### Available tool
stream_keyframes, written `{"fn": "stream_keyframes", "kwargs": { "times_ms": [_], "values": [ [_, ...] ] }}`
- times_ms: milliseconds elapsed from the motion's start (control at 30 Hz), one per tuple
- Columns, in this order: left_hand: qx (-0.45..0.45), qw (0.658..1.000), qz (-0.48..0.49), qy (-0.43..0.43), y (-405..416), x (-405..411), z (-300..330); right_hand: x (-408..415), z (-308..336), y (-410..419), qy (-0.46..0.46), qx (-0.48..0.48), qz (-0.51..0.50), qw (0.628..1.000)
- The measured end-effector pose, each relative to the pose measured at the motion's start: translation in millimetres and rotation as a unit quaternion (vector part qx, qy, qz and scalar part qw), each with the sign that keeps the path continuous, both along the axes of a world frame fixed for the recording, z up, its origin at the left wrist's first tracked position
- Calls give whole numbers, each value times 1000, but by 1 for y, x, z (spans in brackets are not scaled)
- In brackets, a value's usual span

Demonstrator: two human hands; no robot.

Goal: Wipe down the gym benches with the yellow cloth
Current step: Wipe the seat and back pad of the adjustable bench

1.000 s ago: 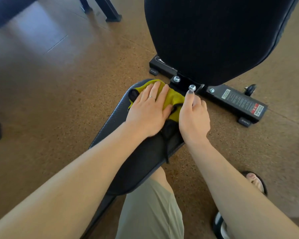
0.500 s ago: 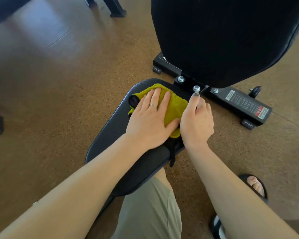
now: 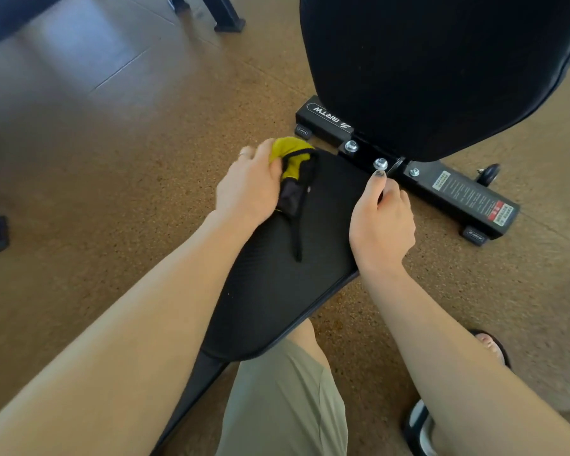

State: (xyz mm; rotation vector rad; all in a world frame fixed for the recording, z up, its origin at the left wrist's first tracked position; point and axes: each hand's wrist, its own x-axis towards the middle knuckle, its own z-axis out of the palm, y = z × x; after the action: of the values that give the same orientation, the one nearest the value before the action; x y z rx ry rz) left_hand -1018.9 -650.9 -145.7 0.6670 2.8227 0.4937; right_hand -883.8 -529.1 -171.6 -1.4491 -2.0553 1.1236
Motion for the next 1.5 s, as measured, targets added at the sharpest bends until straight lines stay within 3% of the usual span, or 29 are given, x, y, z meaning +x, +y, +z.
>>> {"fn": "stream_keyframes", "kwargs": {
  "times_ms": [100,367,700,867,1033,1333,1500],
  "values": [
    [10,997,68,-40,-36,20,6,0,3,-1,-6,3,3,1000],
    [-58,992,113,-11,-111,86,26,0,7,-5,-20,-14,-1,1000],
    [-76,993,89,16,-3,13,8,-3,1,-2,-29,17,-3,999],
    [-59,995,73,11,-59,45,16,0,3,-3,-19,2,2,1000],
    [-98,991,92,18,-115,89,28,1,2,-6,-22,11,6,1000],
    [-115,991,49,48,-3,15,10,-4,-6,-1,-33,31,-2,999],
    [-99,993,52,31,-19,23,12,-2,-5,0,-25,27,3,999]
  ]
}}
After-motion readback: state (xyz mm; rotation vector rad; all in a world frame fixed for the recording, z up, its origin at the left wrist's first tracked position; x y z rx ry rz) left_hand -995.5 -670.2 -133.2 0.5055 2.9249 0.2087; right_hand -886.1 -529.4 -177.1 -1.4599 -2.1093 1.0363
